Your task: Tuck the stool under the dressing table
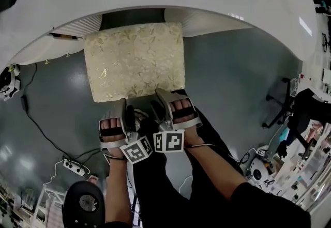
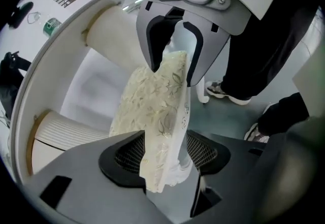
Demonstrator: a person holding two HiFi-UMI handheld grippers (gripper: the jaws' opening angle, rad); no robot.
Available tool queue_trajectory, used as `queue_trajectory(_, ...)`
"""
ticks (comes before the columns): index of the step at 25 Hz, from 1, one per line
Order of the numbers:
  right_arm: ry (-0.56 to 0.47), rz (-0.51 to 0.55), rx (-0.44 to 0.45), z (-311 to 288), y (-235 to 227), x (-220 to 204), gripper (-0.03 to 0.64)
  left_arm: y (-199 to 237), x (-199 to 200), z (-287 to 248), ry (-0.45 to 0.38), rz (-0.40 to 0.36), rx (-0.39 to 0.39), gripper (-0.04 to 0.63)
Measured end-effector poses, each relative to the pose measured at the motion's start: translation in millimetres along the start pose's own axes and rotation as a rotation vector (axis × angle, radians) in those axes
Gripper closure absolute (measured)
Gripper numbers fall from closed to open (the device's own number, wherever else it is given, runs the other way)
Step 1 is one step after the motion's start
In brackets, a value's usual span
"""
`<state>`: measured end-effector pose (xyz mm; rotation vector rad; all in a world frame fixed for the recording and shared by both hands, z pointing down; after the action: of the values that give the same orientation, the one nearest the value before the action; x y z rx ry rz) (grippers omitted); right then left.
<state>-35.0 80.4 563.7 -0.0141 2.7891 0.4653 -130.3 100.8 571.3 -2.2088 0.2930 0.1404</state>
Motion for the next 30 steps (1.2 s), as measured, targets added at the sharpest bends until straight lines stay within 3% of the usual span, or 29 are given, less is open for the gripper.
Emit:
queue_trajectory(1, -0.001, 0.001, -0.006, -1, 0, 0, 0.342, -1, 3, 0, -0.013, -0.011, 0.009, 0.338)
queue_trajectory(4, -0.007, 0.008, -0.027, 3, -1, -4, 0.351, 1, 14, 4, -0.052, -0.006, 0.052, 0.459)
queue_trajectory(5, -0.011, 0.011, -0.035, 5, -1, -4, 0.485, 2, 17, 6, -0.059, 0.01, 0.06, 0.551)
queue_trajectory(6, -0.014, 0.013, -0.04, 7, 0, -4, 0.611, 2, 18, 7, -0.059, 0.026, 0.058, 0.591)
queue_trajectory(8, -0.009, 0.014, -0.043, 8, 2, -2, 0.611, -2, 16, 6, -0.046, 0.034, 0.041, 0.591)
queue_trajectory(16, 0.035, -0.018, -0.106, -11, 12, -4, 0.611, -31, 2, -10, -0.033, -0.061, 0.03, 0.591)
queue_trajectory(27, 0.038, -0.046, -0.131, -17, 7, -9, 0.611, -31, 3, -21, -0.028, -0.058, 0.036, 0.591)
queue_trajectory(30, 0.028, -0.046, -0.122, -14, 10, -7, 0.609, -29, 2, -15, -0.05, -0.067, 0.079, 0.591)
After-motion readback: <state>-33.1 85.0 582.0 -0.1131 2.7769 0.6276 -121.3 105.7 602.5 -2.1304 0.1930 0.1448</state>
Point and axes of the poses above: the fingertips, and each gripper's own axes: z backward along the fingers, y to its left, x out of its top, the point moved 7 cm from there along z, backward along the fingers, and after that the axes turned 13 degrees about x, right-handed, at the moved point
